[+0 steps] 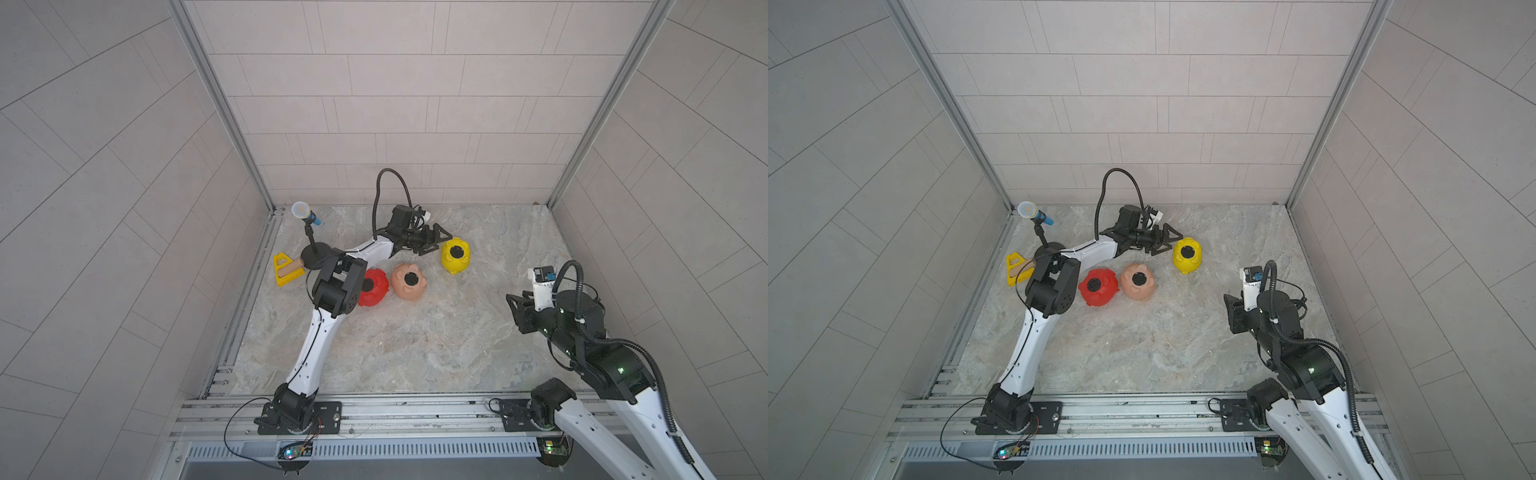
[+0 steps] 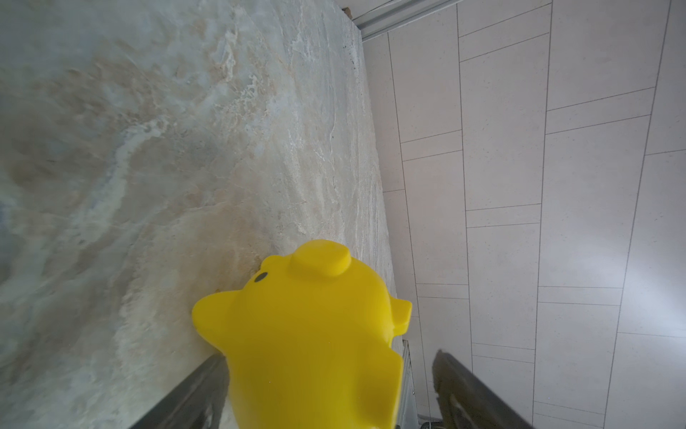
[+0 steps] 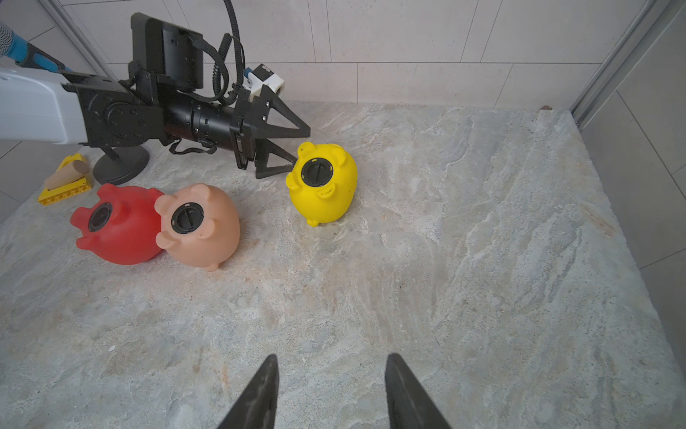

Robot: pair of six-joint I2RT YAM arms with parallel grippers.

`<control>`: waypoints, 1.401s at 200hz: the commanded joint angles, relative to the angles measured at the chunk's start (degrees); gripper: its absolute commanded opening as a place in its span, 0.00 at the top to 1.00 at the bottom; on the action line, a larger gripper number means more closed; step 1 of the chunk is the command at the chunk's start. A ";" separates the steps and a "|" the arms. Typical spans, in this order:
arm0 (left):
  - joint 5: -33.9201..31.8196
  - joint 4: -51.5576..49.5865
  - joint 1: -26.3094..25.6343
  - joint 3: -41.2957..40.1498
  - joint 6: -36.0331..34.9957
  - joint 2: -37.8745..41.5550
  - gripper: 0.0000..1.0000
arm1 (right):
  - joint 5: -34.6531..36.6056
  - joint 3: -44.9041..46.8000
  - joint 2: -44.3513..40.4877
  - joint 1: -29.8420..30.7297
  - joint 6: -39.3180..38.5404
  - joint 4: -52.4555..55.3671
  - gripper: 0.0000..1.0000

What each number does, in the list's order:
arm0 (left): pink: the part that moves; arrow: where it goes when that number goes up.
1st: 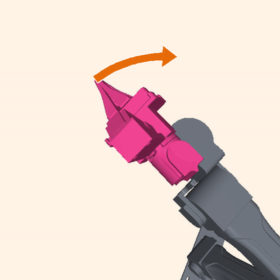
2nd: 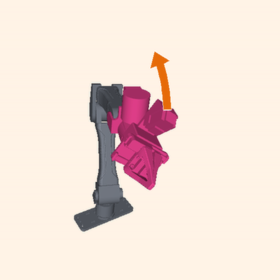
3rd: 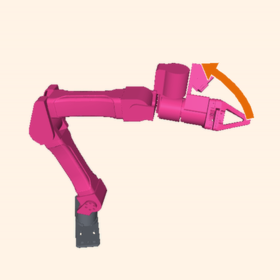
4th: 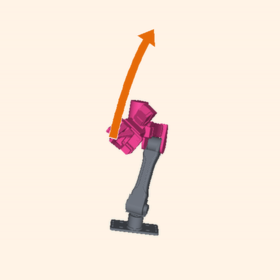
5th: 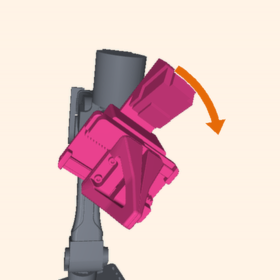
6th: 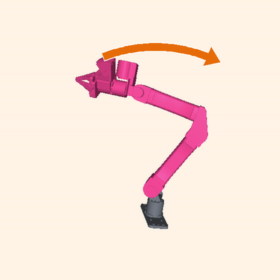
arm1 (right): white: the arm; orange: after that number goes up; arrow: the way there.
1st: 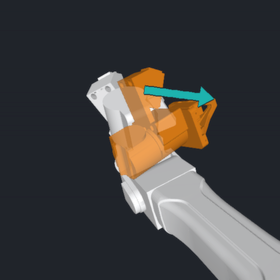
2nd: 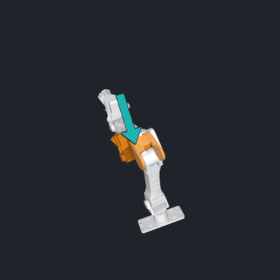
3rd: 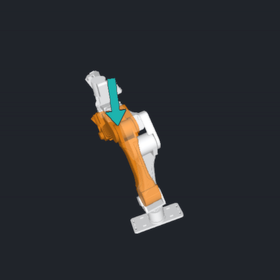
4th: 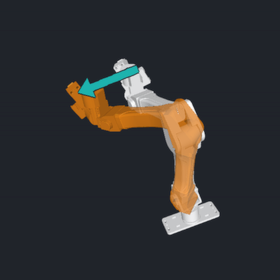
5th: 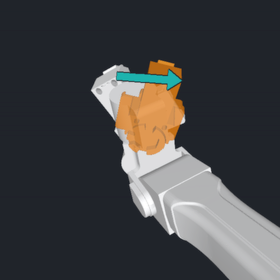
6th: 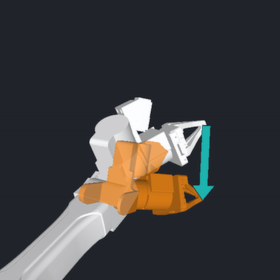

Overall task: Close piggy banks
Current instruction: Screw the knob on the piggy bank, then reset both arms

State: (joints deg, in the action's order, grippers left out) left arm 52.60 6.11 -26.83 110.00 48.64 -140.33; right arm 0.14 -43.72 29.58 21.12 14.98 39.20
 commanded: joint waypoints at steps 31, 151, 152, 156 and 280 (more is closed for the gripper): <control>-1.12 0.09 0.86 -4.75 -0.83 12.50 0.07 | 1.26 -0.13 -0.14 0.32 -0.70 0.17 0.52; -55.65 -16.39 2.53 -72.22 -21.89 97.40 0.07 | 3.29 1.10 -0.27 0.35 0.65 -0.44 0.45; -56.15 -16.39 2.55 -72.83 -21.95 98.34 0.07 | 3.33 1.10 -0.29 0.34 0.65 -0.44 0.45; -57.92 -16.08 2.49 -75.12 -22.54 101.80 0.07 | 3.68 1.10 -0.08 0.37 0.74 -0.44 0.45; -91.32 8.42 2.43 -100.07 -47.00 115.78 0.09 | 13.63 18.65 0.86 -0.05 -0.48 -21.25 0.36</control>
State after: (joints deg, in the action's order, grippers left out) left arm -32.77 3.70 -24.45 12.27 11.77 -19.90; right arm 9.72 -28.01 31.68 21.28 14.83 26.65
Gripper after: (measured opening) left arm 0.906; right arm 0.638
